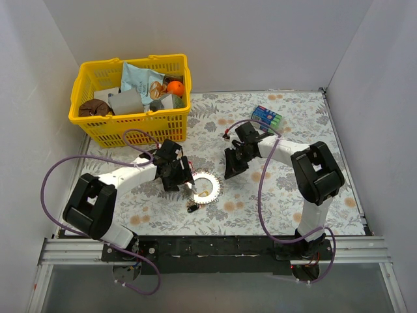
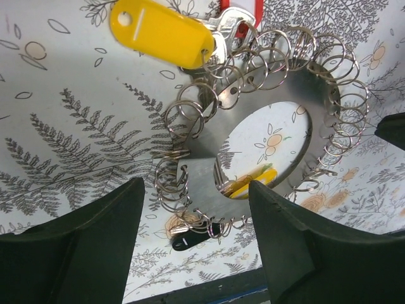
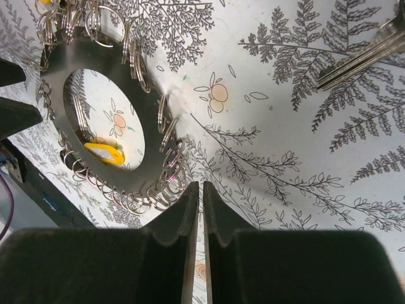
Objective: Put the keys on the keyring
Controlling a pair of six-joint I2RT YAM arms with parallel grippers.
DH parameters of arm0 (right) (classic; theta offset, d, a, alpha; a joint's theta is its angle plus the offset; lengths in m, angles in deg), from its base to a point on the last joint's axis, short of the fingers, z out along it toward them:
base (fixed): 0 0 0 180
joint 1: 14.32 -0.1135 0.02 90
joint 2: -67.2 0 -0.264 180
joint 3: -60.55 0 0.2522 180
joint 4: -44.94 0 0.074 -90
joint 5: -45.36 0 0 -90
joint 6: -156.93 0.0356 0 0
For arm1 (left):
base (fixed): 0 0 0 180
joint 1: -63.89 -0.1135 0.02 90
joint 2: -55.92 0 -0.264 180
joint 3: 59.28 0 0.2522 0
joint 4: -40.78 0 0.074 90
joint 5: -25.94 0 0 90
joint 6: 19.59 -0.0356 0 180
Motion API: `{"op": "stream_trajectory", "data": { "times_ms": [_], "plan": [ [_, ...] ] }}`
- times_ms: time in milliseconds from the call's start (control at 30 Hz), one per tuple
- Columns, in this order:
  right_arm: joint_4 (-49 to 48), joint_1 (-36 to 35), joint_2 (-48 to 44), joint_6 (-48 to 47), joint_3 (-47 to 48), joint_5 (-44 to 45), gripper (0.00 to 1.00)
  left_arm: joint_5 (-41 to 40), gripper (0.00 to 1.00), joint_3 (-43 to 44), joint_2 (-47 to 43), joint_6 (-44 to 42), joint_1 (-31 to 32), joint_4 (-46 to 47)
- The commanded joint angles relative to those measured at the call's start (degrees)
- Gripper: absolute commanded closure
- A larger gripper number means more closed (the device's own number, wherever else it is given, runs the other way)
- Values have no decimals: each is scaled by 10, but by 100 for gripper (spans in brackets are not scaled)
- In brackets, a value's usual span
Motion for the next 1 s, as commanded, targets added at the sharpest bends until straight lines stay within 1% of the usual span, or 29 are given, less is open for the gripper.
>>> {"op": "stream_trajectory", "data": {
  "times_ms": [0,167,333,667,967],
  "plan": [
    [-16,-1,6,2,10,6,86,19,34,-1,3,10,-1,26],
    [-37,-3,13,14,-7,-14,86,22,34,1,18,6,-1,33],
    [-37,-16,20,12,-12,-27,85,23,34,4,33,3,-1,41],
    [-23,-33,21,3,-24,-28,86,1,42,35,71,-20,-1,40],
    [6,-40,8,-7,-27,-30,86,-8,44,60,106,-35,-1,45]
  ]
}}
